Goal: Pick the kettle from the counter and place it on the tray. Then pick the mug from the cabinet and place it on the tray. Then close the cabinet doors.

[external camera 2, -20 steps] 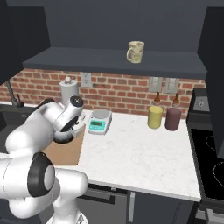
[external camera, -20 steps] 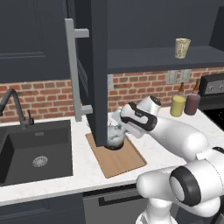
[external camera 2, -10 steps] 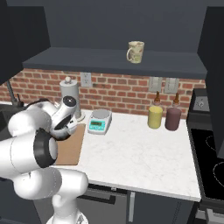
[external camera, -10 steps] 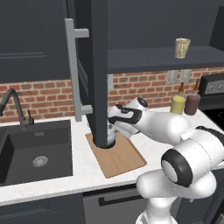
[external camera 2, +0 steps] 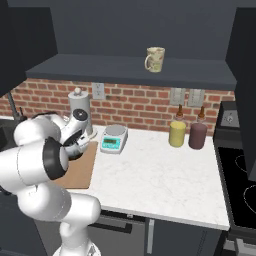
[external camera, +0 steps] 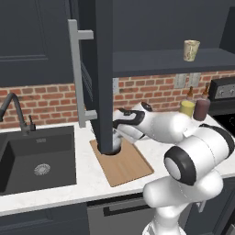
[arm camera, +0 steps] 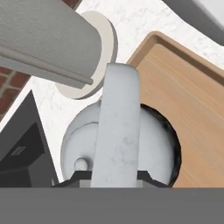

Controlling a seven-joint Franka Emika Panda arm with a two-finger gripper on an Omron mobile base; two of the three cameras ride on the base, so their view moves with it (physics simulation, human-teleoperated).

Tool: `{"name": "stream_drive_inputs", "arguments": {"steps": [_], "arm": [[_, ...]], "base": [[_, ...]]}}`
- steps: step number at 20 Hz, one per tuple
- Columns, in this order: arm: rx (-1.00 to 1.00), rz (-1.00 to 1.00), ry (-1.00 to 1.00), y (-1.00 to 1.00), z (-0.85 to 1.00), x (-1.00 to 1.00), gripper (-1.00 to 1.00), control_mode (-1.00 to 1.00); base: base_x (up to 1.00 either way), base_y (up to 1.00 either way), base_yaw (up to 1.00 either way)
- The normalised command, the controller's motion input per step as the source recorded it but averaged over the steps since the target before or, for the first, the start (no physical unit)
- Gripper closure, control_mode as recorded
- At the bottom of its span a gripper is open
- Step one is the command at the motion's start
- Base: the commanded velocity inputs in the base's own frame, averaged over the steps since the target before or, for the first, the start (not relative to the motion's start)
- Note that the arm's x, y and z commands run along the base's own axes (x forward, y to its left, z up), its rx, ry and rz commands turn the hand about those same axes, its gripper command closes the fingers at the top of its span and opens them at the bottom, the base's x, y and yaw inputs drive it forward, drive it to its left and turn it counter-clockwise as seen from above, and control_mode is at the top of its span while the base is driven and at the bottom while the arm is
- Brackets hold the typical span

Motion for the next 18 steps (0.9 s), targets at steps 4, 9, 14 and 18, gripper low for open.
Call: {"name": "stream_drive_inputs", "arguments": {"steps": [4, 9, 14, 18], "arm": [[-0.02, 0.0, 0.0, 0.0, -0.19, 0.18, 1.0, -1.0], [0.0, 0.0, 0.0, 0.0, -0.18, 0.11, 1.0, -1.0], [0.0, 0.0, 0.0, 0.0, -0.22, 0.0, 1.0, -1.0], [0.0, 0.0, 0.01, 0.0, -0.2, -0.01, -1.0, -1.0]], "base": [[0.0, 0.0, 0.0], [0.0, 0.0, 0.0], [0.0, 0.0, 0.0], [0.0, 0.0, 0.0]]}}
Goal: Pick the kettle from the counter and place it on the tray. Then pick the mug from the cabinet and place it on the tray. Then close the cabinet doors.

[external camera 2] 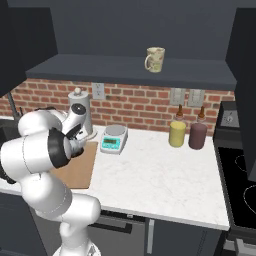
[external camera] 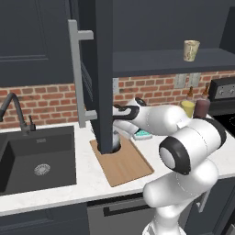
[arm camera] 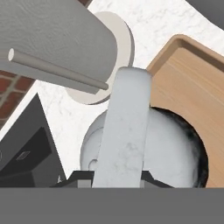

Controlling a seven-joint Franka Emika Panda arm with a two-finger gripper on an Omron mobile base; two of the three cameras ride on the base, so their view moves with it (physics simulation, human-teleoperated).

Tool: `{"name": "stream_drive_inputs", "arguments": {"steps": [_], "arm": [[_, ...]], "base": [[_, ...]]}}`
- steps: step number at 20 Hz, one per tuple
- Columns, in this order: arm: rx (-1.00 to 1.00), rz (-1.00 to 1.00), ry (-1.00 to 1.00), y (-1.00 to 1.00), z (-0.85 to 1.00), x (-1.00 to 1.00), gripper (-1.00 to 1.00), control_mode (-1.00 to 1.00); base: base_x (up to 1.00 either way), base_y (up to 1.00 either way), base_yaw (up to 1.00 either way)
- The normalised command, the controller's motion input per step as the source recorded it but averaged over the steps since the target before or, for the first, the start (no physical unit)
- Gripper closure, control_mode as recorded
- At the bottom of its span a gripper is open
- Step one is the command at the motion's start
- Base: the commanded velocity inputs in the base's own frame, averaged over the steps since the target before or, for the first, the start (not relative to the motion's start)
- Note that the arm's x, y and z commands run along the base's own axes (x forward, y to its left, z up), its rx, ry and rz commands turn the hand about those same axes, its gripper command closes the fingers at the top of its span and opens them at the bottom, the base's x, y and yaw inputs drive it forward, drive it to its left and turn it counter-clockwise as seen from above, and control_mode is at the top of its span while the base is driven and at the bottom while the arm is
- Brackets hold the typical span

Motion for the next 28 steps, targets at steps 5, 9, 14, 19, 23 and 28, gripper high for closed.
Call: {"name": "stream_drive_inputs", "arguments": {"steps": [5, 9, 14, 19, 23, 28], "arm": [[0.0, -0.02, 0.0, -0.01, -0.02, -0.08, -1.0, -1.0], [0.0, -0.06, 0.04, -0.1, -0.04, -0.1, -1.0, -1.0], [0.0, -0.06, 0.02, -0.15, -0.03, -0.13, -1.0, -1.0], [0.0, -0.11, 0.01, -0.19, 0.0, -0.18, -1.0, -1.0], [0.0, -0.17, 0.0, -0.1, 0.11, -0.28, -1.0, -1.0], [0.0, -0.16, -0.07, -0.01, 0.29, -0.34, -1.0, -1.0]], "base": [[0.0, 0.0, 0.0], [0.0, 0.0, 0.0], [0.0, 0.0, 0.0], [0.0, 0.0, 0.0], [0.0, 0.0, 0.0], [0.0, 0.0, 0.0]]}}
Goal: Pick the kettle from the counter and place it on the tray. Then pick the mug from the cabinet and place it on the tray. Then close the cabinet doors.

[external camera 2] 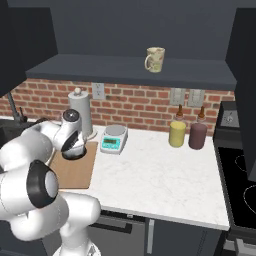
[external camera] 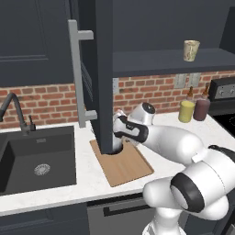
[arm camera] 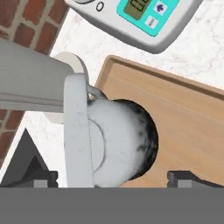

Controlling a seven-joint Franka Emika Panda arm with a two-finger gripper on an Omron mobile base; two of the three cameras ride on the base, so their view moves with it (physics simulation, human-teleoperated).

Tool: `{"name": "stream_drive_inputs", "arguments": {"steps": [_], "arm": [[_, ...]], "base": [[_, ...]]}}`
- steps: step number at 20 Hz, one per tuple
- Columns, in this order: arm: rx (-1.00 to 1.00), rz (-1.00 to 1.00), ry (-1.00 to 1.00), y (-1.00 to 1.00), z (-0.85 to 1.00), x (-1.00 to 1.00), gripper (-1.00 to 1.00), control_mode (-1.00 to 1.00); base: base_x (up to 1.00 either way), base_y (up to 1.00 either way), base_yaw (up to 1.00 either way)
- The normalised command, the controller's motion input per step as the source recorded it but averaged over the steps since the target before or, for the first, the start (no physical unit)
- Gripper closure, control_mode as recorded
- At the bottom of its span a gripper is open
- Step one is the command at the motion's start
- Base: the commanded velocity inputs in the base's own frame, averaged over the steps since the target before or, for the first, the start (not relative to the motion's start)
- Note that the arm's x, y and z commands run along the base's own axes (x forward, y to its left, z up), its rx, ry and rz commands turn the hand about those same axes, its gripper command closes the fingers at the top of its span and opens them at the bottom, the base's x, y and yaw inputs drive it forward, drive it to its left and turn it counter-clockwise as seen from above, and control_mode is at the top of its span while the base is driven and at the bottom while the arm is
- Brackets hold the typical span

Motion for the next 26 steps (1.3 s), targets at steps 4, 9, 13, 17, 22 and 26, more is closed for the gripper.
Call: {"name": "stream_drive_inputs", "arguments": {"steps": [4, 9, 13, 17, 22, 26], "arm": [[0.0, -0.13, -0.09, 0.0, 0.36, -0.32, -1.0, -1.0], [0.0, -0.08, -0.17, 0.0, 0.47, -0.34, -1.0, -1.0], [0.0, -0.06, -0.19, 0.0, 0.55, -0.35, -1.0, -1.0], [-0.02, -0.04, -0.15, -0.16, 0.4, -0.29, -1.0, -1.0], [-0.16, 0.0, -0.15, -0.34, 0.35, -0.28, -1.0, -1.0], [-0.16, 0.0, -0.09, -0.42, 0.58, -0.22, -1.0, -1.0]], "base": [[0.0, 0.0, 0.0], [0.0, 0.0, 0.0], [0.0, 0.0, 0.0], [0.0, 0.0, 0.0], [0.0, 0.0, 0.0], [0.0, 0.0, 0.0]]}}
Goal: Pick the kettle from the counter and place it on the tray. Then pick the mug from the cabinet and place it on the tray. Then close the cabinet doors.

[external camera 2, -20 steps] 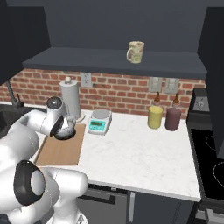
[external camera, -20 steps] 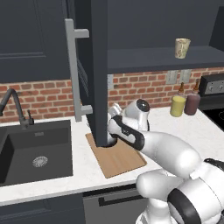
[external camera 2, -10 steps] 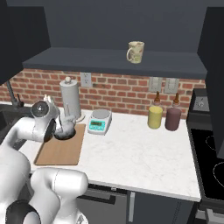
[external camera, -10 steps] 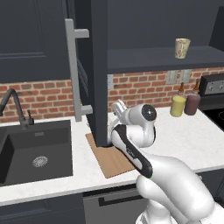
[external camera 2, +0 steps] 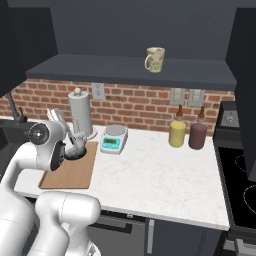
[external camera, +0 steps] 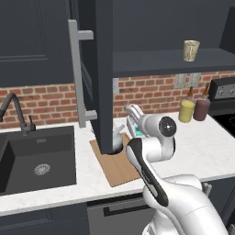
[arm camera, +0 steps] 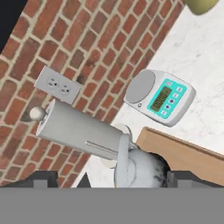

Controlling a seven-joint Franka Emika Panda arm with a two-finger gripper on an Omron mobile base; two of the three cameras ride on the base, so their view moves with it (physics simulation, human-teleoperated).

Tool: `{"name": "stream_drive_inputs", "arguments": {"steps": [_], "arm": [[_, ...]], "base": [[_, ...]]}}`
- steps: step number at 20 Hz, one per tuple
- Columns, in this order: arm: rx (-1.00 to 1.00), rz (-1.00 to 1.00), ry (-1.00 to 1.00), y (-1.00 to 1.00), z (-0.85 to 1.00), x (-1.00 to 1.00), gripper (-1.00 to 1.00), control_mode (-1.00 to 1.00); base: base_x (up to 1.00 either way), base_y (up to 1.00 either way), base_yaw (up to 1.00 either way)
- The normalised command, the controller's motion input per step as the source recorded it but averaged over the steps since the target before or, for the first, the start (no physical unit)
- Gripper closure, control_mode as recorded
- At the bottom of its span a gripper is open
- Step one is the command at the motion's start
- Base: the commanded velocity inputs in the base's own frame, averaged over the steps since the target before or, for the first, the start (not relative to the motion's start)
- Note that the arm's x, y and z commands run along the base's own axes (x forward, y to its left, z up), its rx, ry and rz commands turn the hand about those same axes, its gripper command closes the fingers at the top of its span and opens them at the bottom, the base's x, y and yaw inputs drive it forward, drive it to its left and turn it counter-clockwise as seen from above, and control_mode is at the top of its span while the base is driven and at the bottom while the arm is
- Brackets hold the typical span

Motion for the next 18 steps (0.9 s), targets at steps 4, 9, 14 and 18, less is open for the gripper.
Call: {"name": "stream_drive_inputs", "arguments": {"steps": [4, 9, 14, 18], "arm": [[-0.12, 0.0, -0.05, -0.5, 0.72, -0.17, -1.0, -1.0], [-0.14, 0.0, -0.05, -0.54, 0.7, -0.11, -1.0, -1.0], [-0.15, 0.0, -0.03, -0.55, 0.69, -0.07, -1.0, -1.0], [-0.15, 0.0, -0.01, -0.52, 0.64, -0.05, -1.0, -1.0]], "base": [[0.0, 0.0, 0.0], [0.0, 0.0, 0.0], [0.0, 0.0, 0.0], [0.0, 0.0, 0.0]]}}
